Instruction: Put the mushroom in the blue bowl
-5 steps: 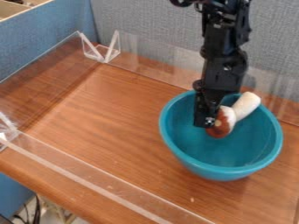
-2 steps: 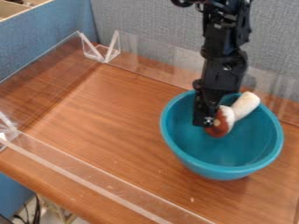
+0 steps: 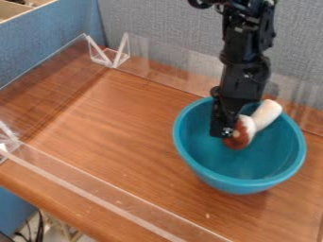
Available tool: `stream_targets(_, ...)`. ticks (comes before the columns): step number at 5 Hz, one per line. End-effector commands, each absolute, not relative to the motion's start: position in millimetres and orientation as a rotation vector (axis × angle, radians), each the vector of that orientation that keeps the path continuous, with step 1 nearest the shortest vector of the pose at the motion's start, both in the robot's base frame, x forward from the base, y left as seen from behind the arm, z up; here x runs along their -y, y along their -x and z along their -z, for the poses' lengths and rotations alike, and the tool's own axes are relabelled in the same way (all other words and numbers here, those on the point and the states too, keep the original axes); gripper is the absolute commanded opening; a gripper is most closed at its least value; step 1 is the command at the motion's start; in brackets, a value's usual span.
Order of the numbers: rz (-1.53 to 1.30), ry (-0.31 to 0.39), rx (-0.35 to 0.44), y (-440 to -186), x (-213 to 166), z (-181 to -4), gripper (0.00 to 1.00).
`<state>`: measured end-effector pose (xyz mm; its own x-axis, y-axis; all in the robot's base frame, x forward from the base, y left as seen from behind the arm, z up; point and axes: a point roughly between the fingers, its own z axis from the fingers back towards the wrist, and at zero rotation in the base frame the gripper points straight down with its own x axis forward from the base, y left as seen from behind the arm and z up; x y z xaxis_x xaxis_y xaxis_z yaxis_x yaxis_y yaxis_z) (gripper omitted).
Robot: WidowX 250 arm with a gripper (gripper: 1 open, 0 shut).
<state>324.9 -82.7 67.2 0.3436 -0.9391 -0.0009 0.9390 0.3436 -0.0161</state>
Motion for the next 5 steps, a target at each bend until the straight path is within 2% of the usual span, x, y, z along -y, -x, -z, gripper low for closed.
stream_targets(1, 1.238, -0.010, 0.037, -331.4, 88.6, -80.6, 0.00)
stream_targets(5, 1.234, -0.013, 0.012, -325.1, 84.6, -76.5, 0.00)
